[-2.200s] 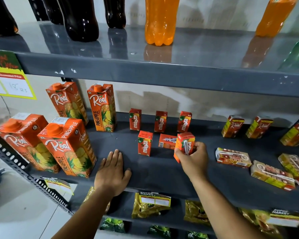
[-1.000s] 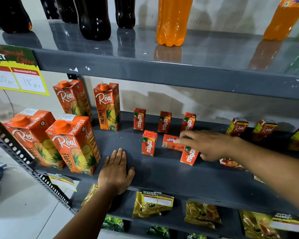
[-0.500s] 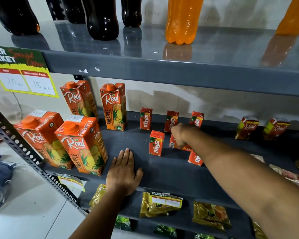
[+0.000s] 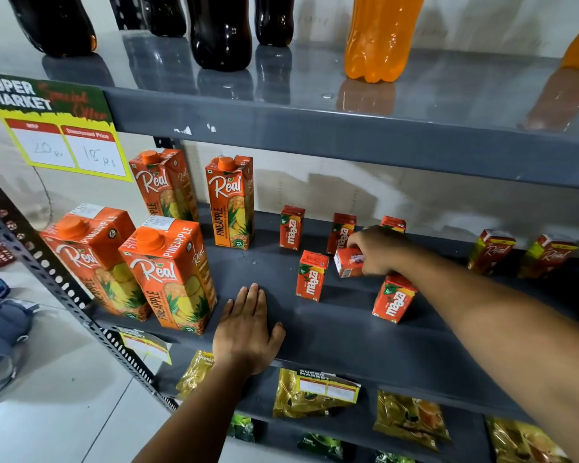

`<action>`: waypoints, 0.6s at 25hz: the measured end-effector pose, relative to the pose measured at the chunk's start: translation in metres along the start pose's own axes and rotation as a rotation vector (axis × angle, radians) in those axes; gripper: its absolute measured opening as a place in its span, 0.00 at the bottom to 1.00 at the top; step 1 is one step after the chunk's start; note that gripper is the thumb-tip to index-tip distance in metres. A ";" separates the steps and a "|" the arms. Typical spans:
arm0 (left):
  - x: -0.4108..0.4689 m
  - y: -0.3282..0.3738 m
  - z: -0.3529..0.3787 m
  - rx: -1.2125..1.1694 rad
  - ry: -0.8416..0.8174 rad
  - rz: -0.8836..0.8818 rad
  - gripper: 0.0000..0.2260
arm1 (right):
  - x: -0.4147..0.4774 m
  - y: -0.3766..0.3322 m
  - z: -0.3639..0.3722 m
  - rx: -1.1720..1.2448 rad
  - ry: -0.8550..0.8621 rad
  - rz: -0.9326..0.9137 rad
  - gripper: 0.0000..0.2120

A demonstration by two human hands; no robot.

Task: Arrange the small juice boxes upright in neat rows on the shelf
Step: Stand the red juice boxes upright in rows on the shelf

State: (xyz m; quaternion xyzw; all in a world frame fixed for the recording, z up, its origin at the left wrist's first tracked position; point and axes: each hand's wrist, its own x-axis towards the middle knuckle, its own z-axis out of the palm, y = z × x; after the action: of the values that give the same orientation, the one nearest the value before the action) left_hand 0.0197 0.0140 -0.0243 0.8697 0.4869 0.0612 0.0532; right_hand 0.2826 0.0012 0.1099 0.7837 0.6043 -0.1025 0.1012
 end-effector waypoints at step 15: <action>-0.001 0.001 0.000 -0.008 0.000 -0.008 0.36 | -0.032 -0.016 -0.002 -0.630 0.180 -0.691 0.16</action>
State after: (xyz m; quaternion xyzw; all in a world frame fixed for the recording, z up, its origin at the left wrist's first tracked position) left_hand 0.0197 0.0131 -0.0240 0.8676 0.4901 0.0628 0.0568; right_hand 0.2595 -0.0240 0.1208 0.4738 0.8375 0.1265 0.2411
